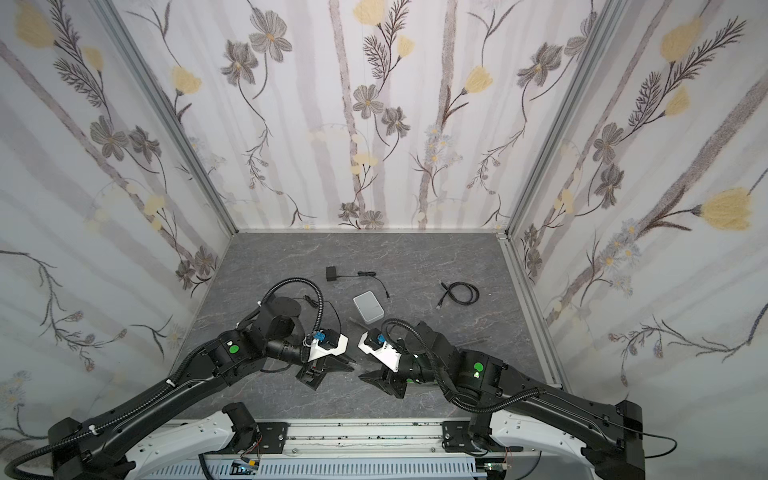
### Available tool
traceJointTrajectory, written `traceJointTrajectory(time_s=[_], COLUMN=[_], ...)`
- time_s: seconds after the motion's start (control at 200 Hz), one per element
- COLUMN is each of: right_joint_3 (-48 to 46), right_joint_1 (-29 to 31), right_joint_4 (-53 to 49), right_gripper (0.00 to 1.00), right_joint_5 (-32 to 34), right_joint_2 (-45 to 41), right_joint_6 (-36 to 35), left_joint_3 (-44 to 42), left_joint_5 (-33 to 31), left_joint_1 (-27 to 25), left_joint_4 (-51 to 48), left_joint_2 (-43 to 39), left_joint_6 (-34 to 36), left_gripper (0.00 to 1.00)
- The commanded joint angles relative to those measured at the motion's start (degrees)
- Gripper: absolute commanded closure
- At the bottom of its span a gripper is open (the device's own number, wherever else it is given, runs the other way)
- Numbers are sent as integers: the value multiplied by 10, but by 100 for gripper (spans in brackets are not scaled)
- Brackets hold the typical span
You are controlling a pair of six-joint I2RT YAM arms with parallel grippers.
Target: Insert the plug into the switch port
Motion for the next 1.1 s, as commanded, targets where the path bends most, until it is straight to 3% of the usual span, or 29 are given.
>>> traceJointTrajectory(time_s=[0.0, 0.135, 0.26, 0.43, 0.52, 0.685, 0.924, 1.099], right_joint_3=[-34, -79, -130, -101, -81, -118, -115, -114], right_joint_1=[0, -5, -7, -9, -8, -8, -8, -8], right_joint_4=[77, 152, 215, 148, 120, 175, 166, 178], right_gripper=[58, 54, 39, 32, 43, 58, 63, 64], right_joint_5=[57, 66, 79, 47, 28, -28, -89, -85], right_joint_2=[-54, -150, -237, -206, -175, -184, -137, -125], right_joint_6=[20, -28, -60, -34, -14, 27, 28, 29], left_joint_3=[18, 33, 36, 44, 38, 34, 19, 20], left_joint_5=[21, 33, 42, 35, 34, 35, 36, 40], left_joint_1=[0, 0, 0, 0, 0, 0, 0, -1], left_joint_4=[4, 10, 22, 24, 37, 54, 80, 84], left_joint_2=[1, 9, 1, -4, -11, -14, -22, -22], left_joint_6=[-6, -43, -70, -85, -86, -90, -108, -111], left_gripper=[92, 92, 90, 88, 88, 88, 88, 88])
